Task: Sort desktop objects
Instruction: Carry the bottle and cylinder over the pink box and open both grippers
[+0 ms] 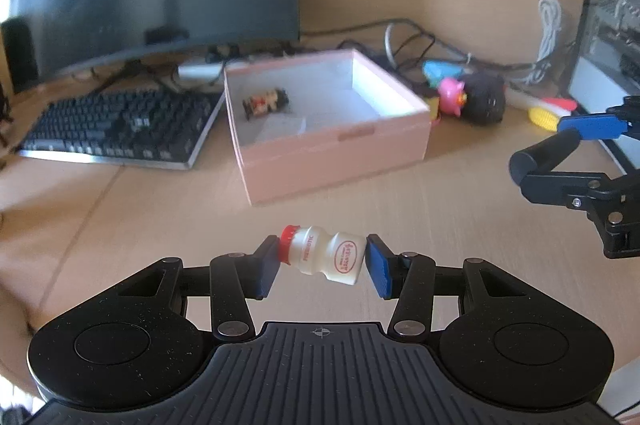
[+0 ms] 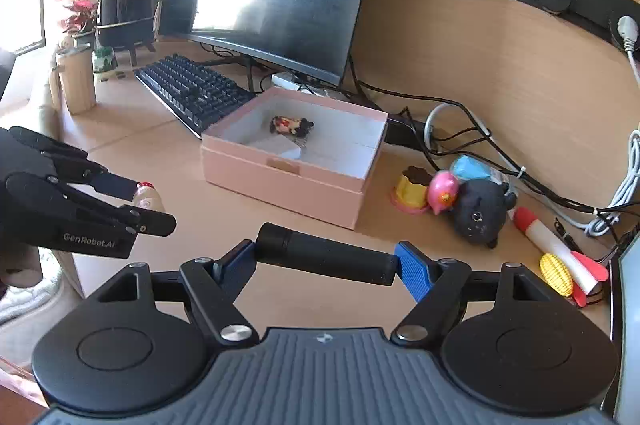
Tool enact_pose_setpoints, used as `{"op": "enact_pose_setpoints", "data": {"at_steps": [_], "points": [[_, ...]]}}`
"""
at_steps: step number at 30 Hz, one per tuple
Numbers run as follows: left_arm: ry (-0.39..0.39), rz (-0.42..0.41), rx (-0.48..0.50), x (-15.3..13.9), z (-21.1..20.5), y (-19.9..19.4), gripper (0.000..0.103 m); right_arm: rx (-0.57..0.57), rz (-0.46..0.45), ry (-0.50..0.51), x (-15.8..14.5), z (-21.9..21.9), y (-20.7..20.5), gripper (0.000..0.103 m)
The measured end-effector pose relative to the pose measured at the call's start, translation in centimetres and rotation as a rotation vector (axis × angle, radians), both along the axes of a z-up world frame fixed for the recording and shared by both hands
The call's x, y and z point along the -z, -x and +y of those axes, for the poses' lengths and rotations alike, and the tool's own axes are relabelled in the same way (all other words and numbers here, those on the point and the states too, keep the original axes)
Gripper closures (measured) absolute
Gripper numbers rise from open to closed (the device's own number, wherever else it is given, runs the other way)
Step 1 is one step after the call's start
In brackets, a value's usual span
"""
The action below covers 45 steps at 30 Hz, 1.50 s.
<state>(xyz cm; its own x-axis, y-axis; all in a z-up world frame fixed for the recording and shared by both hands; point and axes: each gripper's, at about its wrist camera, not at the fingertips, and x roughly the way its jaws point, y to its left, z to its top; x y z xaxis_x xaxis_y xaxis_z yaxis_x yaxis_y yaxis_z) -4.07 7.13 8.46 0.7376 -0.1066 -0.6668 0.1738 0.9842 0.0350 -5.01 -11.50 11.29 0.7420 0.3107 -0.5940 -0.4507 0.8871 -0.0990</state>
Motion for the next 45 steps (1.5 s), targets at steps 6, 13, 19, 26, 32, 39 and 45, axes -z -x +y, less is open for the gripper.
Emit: {"op": "enact_pose_setpoints", "data": {"at_steps": [6, 13, 19, 26, 32, 39, 45], "points": [[0.071, -0.063, 0.039, -2.2, 1.7, -1.8, 0.052, 0.009, -0.091, -0.013, -3.7, 1.8, 0.0, 0.027], [0.100, -0.149, 0.074, -4.0, 0.9, -6.7, 0.052, 0.089, -0.268, -0.042, -9.6, 1.9, -0.8, 0.027], [0.093, -0.256, 0.092, -5.6, -1.0, -12.6, 0.044, 0.092, -0.335, -0.037, -11.8, 1.6, -2.7, 0.027], [0.079, -0.165, 0.010, -4.1, -0.4, -13.2, 0.008, 0.061, -0.329, -0.050, -10.5, 1.5, -5.7, 0.027], [0.116, -0.043, -0.153, -1.6, 2.3, -9.7, 0.007, -0.043, -0.277, -0.088, -8.8, 4.0, -9.7, 0.027], [0.133, 0.017, -0.292, -1.5, 5.7, -4.9, 0.004, -0.105, -0.243, -0.108, -5.6, 8.4, -15.8, 0.027], [0.136, 0.038, -0.326, -1.4, 6.4, -3.3, 0.003, -0.125, -0.201, -0.090, -4.0, 10.4, -17.5, 0.023]]}}
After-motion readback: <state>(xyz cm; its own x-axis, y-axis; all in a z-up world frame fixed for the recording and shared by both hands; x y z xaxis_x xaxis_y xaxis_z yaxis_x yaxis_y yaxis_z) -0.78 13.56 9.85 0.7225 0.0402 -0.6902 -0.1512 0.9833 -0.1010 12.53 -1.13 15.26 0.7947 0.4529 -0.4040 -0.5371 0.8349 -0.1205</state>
